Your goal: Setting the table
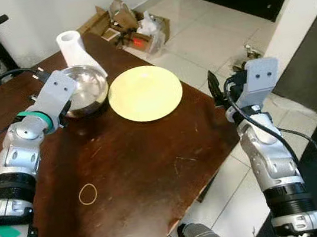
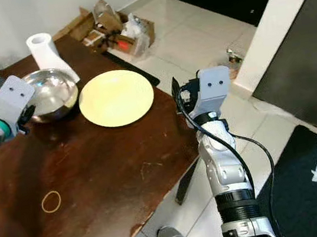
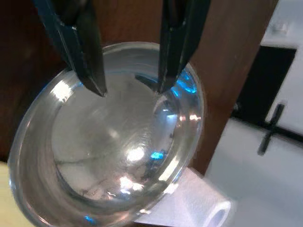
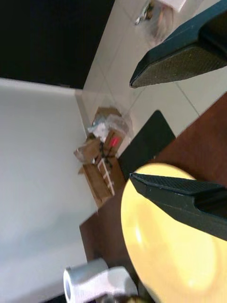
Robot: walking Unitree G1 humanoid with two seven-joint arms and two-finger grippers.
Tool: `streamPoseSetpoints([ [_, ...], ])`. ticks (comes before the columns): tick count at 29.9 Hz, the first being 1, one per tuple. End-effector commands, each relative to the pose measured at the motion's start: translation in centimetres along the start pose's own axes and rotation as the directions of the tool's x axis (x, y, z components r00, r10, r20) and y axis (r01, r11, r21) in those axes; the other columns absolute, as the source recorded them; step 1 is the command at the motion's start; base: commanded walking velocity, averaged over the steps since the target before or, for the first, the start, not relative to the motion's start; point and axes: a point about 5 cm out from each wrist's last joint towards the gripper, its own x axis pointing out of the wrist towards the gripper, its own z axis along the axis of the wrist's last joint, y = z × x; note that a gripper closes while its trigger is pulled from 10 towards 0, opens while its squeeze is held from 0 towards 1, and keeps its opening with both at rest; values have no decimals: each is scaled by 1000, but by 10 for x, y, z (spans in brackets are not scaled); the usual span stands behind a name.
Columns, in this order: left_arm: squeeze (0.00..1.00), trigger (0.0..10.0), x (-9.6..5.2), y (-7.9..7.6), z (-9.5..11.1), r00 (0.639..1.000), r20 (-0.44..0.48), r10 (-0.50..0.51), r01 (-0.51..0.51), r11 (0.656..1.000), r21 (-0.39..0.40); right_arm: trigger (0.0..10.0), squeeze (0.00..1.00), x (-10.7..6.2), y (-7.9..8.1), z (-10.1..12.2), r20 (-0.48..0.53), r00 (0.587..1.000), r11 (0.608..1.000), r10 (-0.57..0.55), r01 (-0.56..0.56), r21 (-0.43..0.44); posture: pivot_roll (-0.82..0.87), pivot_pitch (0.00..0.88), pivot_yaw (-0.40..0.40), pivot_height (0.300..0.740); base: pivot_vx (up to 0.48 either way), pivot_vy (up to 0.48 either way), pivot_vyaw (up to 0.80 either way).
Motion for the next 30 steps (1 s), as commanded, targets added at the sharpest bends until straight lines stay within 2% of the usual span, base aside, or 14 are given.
streamPoseSetpoints([
  [1,1000,10000,-1,5,2,1000,5,-22,22,999,36,10000,0,-1,1,0,-8,1000,1000,7,-7,1,-187,0,29,740,0,0,0],
  [2,1000,10000,-1,11,4,999,7,-52,51,996,69,10000,0,0,3,1,-6,1000,1000,15,-15,2,-187,0,29,740,0,0,0],
  [3,1000,10000,-1,11,4,999,7,-52,51,996,69,10000,0,0,3,1,-6,1000,1000,15,-15,2,-187,0,29,740,0,0,0],
  [5,1000,10000,-4,23,15,990,46,-134,128,985,114,10000,0,1,6,3,-2,1000,1000,27,-27,6,-184,0,34,740,0,0,0],
  [6,1000,10000,-4,23,15,990,46,-134,128,985,114,10000,0,1,6,3,-2,1000,1000,27,-27,6,-184,0,34,740,0,0,0],
  [9,1000,10000,-3,29,28,966,90,-242,229,964,136,10000,0,0,12,2,-6,999,999,44,-44,16,-181,0,35,740,0,0,0],
  [10,1000,10000,-3,29,28,966,90,-242,229,964,136,10000,0,0,12,2,-6,999,999,44,-44,16,-181,0,35,740,0,0,0],
  [11,0,10000,-1,27,33,955,102,-280,267,956,124,10000,0,0,15,2,-9,999,998,53,-53,21,-181,3,34,740,0,0,0],
  [14,0,10000,0,27,34,950,104,-295,282,952,122,10000,0,0,16,2,-9,998,998,55,-55,22,-181,3,34,740,0,0,0],
  [18,0,10000,10,7,41,911,85,-403,388,908,158,10000,0,1,23,4,-5,997,996,80,-80,29,-179,15,46,740,0,0,0],
  [27,0,10000,14,-4,48,870,84,-485,467,867,171,10000,0,3,24,6,4,998,997,68,-69,36,-193,12,56,740,0,0,0],
  [30,0,10000,15,-5,48,873,71,-483,463,865,195,10000,0,2,22,6,3,998,997,67,-67,33,-197,11,54,740,0,0,0],
])
